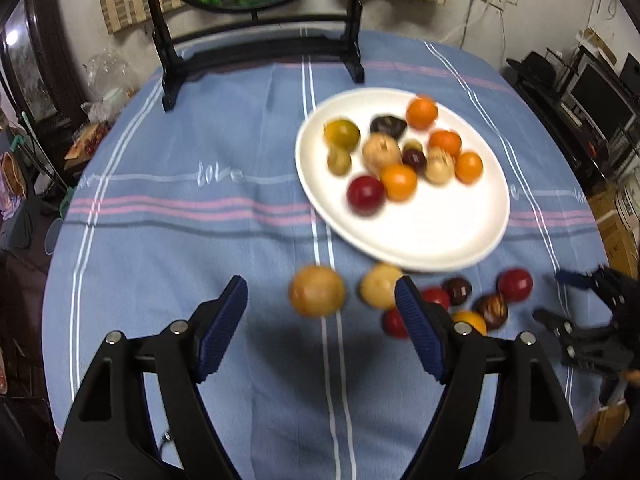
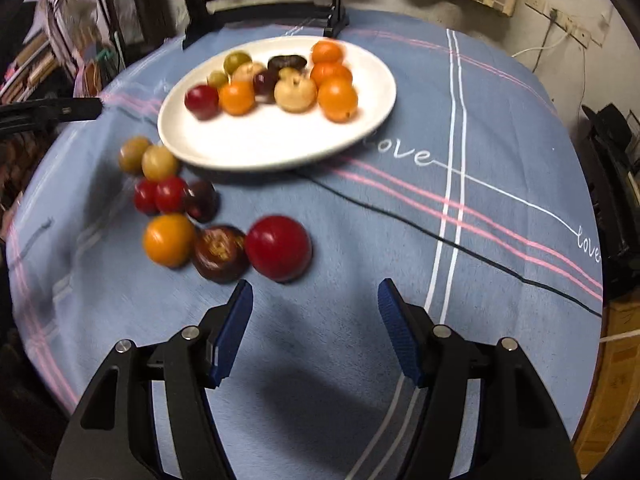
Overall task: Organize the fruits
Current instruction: 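Move both open grippers back to the fruit cluster, then grasp a large red fruit with the right gripper while the left grasps an orange-brown fruit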
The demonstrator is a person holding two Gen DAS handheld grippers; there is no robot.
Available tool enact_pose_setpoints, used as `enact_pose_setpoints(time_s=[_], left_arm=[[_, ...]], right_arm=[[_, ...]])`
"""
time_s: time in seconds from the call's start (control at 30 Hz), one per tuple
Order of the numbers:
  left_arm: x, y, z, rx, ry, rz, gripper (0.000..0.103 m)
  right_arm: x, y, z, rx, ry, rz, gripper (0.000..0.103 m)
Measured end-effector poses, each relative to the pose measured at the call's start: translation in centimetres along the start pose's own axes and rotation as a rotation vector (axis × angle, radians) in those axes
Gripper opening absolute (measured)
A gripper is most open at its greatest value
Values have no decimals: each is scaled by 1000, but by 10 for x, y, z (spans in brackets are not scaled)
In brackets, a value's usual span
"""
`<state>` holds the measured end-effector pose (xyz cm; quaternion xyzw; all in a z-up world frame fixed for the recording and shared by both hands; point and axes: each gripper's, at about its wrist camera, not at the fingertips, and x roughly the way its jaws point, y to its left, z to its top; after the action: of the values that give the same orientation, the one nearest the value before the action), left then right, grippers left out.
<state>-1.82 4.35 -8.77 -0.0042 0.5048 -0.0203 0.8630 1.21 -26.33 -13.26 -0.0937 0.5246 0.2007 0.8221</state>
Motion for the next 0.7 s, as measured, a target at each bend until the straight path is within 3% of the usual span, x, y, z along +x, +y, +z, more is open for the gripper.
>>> enact_pose_setpoints(time_s=[0.3, 0.33, 0.43, 0.6, 0.7], left_arm=[[-4, -12, -27, -4, 49, -52, 80], [-4, -14, -28, -2, 52, -55, 80], [-2, -26, -33, 15, 69, -73, 80], [1, -54, -37, 72, 81, -134, 80], [5, -83, -40, 170, 66, -168, 80]], right_arm=[[26, 13, 19, -174, 19, 32, 65], [29, 15, 21, -198, 31, 37, 63], [33, 19, 24, -222, 63, 89, 40], [18, 3, 18, -119, 56, 147, 40], [6, -11, 10, -23, 32, 179, 40]])
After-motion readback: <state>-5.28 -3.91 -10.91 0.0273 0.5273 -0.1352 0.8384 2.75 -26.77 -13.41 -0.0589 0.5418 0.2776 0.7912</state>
